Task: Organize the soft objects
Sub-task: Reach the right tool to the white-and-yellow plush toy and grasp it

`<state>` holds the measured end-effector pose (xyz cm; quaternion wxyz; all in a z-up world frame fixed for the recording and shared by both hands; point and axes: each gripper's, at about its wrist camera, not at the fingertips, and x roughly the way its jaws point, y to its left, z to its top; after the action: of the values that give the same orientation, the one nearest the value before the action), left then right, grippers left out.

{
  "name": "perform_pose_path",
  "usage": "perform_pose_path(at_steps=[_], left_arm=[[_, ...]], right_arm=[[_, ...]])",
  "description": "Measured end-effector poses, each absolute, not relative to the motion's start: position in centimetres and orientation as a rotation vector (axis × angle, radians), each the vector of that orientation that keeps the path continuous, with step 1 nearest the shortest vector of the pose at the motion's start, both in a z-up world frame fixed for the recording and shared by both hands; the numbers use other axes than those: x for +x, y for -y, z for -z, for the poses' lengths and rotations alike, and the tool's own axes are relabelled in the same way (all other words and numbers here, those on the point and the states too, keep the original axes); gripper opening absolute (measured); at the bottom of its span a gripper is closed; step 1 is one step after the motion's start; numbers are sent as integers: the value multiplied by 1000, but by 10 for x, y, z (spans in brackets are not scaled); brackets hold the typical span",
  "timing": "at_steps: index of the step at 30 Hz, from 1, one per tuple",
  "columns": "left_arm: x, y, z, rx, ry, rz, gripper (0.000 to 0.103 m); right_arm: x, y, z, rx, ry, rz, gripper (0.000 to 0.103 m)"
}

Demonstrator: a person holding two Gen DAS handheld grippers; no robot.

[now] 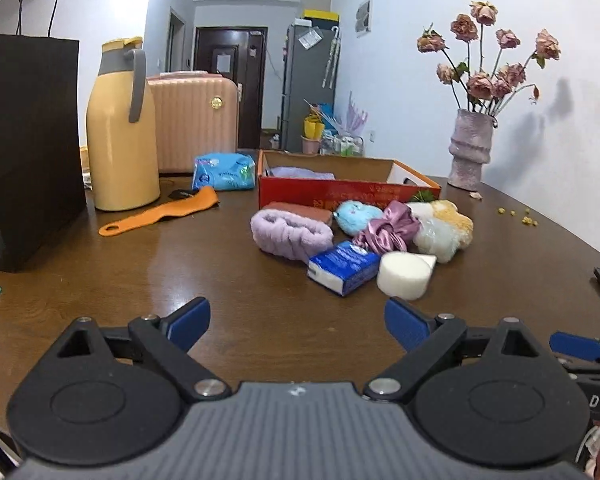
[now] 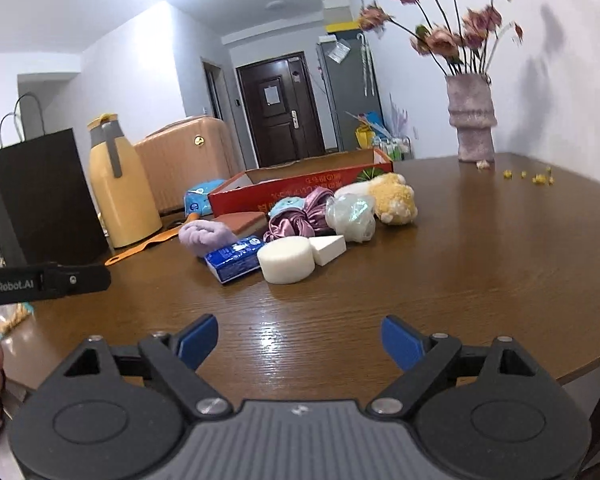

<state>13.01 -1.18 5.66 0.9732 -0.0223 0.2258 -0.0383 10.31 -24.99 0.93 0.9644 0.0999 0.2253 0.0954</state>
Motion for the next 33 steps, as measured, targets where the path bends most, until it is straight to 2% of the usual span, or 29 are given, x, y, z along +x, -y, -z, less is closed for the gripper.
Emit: perform_pose_path(at_steps=[7,14,25,30,33], left_arm=[[174,21,-49,-51,-499,80,94],[228,28,-48,-96,-519,115,78],[341,84,-61,-66,-492,314,76],[364,105,-54,-60,-516,344,75],[352,107,-51,-72,-532,358,76]], right_arm=[[133,256,-9,199,-468,-187,86],[188,268,-18,164,-461,-157,76],[334,318,-35,94,-504,-70,73],[389,329,-13,205,-603,-111,46],[382,332,-8,233,-580,-92,42]])
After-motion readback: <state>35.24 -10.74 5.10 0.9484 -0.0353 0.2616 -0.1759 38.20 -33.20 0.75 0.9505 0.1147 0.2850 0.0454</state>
